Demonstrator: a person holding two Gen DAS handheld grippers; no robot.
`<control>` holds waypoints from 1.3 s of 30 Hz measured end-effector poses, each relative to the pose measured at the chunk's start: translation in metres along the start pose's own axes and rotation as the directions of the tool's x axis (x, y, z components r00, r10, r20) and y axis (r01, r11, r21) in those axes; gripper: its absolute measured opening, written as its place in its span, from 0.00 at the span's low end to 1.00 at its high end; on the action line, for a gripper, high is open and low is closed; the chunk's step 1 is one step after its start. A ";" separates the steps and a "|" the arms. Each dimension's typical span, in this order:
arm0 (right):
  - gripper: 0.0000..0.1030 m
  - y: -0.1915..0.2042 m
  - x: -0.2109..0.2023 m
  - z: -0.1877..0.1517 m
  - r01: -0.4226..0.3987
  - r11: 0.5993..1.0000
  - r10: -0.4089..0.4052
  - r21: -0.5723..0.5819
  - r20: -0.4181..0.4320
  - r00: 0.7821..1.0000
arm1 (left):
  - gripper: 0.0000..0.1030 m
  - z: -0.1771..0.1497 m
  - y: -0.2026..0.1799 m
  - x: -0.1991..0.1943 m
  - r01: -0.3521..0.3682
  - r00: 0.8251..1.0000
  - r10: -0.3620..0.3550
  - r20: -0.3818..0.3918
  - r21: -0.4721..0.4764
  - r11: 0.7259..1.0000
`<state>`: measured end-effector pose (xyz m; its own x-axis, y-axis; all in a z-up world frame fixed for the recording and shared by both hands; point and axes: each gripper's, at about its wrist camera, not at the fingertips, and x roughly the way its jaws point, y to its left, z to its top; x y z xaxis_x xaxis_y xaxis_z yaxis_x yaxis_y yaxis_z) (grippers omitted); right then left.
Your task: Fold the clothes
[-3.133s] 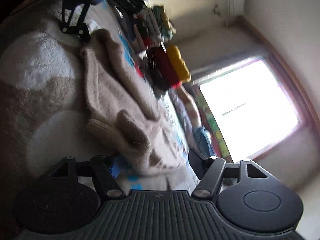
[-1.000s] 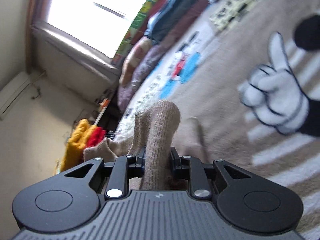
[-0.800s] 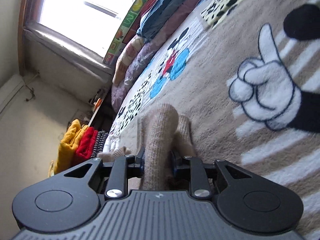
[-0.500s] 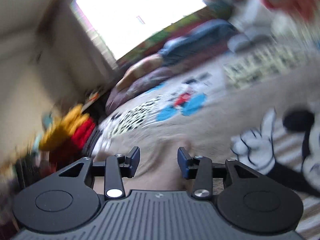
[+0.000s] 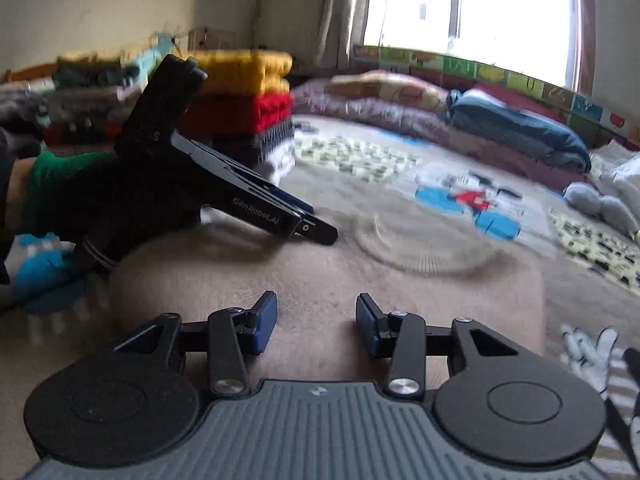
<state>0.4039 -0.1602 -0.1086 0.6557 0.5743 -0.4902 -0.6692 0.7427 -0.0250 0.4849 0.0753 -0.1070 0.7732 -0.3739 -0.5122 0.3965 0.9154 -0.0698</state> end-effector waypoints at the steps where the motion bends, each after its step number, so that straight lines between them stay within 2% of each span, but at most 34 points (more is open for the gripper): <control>1: 0.43 0.000 0.004 -0.003 -0.002 1.000 0.002 0.011 -0.006 1.000 | 0.48 0.000 0.000 0.004 -0.007 1.000 0.007 -0.003 -0.001 1.000; 3: 0.43 -0.004 0.008 -0.006 -0.005 0.999 0.005 0.046 0.006 1.000 | 0.50 0.004 0.004 0.008 -0.002 1.000 0.002 -0.019 -0.026 1.000; 6: 0.43 -0.004 0.010 -0.007 0.007 0.998 -0.008 0.059 0.010 1.000 | 0.50 0.009 -0.005 -0.001 -0.024 1.000 0.024 -0.018 -0.007 1.000; 8: 0.43 -0.003 0.004 -0.002 0.008 0.997 -0.009 0.075 0.007 1.000 | 0.47 0.011 -0.014 -0.025 -0.064 0.998 0.065 0.027 -0.023 0.998; 11: 0.43 0.007 -0.031 -0.002 0.024 0.998 -0.029 0.061 0.085 0.996 | 0.47 0.000 -0.029 -0.081 -0.038 0.988 0.044 0.149 -0.049 0.998; 14: 0.43 0.007 -0.067 -0.012 0.074 0.994 -0.086 0.086 0.143 0.986 | 0.47 -0.021 -0.062 -0.118 -0.023 0.982 0.014 0.190 0.044 0.999; 18: 0.46 -0.008 -0.085 -0.036 0.125 0.978 -0.152 0.168 0.159 0.976 | 0.48 -0.045 -0.086 -0.117 -0.021 0.990 0.003 0.143 0.127 0.992; 20: 0.48 -0.023 -0.075 -0.049 0.112 0.962 -0.147 0.251 0.125 0.981 | 0.50 -0.059 -0.081 -0.095 -0.035 0.997 0.027 0.071 0.104 0.994; 22: 0.48 -0.035 -0.066 -0.058 0.081 0.946 -0.118 0.315 0.098 0.988 | 0.54 -0.058 -0.073 -0.089 -0.026 0.997 0.021 0.072 0.062 0.998; 28: 0.49 -0.035 -0.062 -0.056 0.089 0.944 -0.112 0.316 0.055 0.992 | 0.58 -0.054 -0.073 -0.088 -0.036 0.999 0.034 0.036 0.032 0.999; 30: 0.49 -0.032 -0.065 -0.052 0.097 0.941 -0.117 0.323 0.043 0.992 | 0.62 -0.050 -0.076 -0.109 -0.058 0.998 0.060 0.034 -0.056 0.997; 31: 0.49 -0.029 -0.071 -0.050 0.100 0.934 -0.126 0.344 0.052 0.991 | 0.67 -0.052 -0.074 -0.128 -0.058 0.996 0.067 0.064 -0.143 0.988; 32: 0.49 -0.027 -0.082 -0.049 0.108 0.921 -0.149 0.375 0.082 0.986 | 0.77 -0.056 -0.072 -0.145 -0.054 0.993 0.076 0.091 -0.230 0.972; 34: 0.61 -0.026 -0.102 -0.054 0.143 0.875 -0.228 0.462 0.133 0.965 | 0.78 -0.076 -0.060 -0.168 -0.034 0.989 0.090 0.119 -0.408 0.912; 35: 0.76 -0.029 -0.109 -0.061 0.164 0.831 -0.271 0.532 0.128 0.954 | 0.78 -0.089 -0.051 -0.170 -0.012 0.991 0.076 0.106 -0.507 0.862; 36: 0.79 -0.035 -0.113 -0.069 0.167 0.779 -0.293 0.604 0.116 0.949 | 0.78 -0.099 -0.041 -0.166 0.013 0.995 0.046 0.084 -0.598 0.801; 37: 0.78 -0.044 -0.111 -0.079 0.134 0.716 -0.269 0.685 0.094 0.959 | 0.78 -0.105 -0.035 -0.160 0.023 0.998 0.027 0.065 -0.653 0.757; 38: 0.76 -0.051 -0.109 -0.089 0.107 0.655 -0.246 0.748 0.077 0.966 | 0.78 -0.108 -0.031 -0.155 0.034 0.998 0.015 0.066 -0.685 0.728; 39: 0.76 -0.055 -0.106 -0.094 0.094 0.622 -0.229 0.778 0.066 0.971 | 0.79 -0.110 -0.028 -0.150 0.054 0.997 0.006 0.082 -0.702 0.710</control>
<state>0.3382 -0.2942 -0.1376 0.8133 0.4103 -0.4125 -0.0827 0.7833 0.6161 0.3036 0.1218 -0.1221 0.8136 -0.3795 -0.4404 -0.0241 0.7348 -0.6778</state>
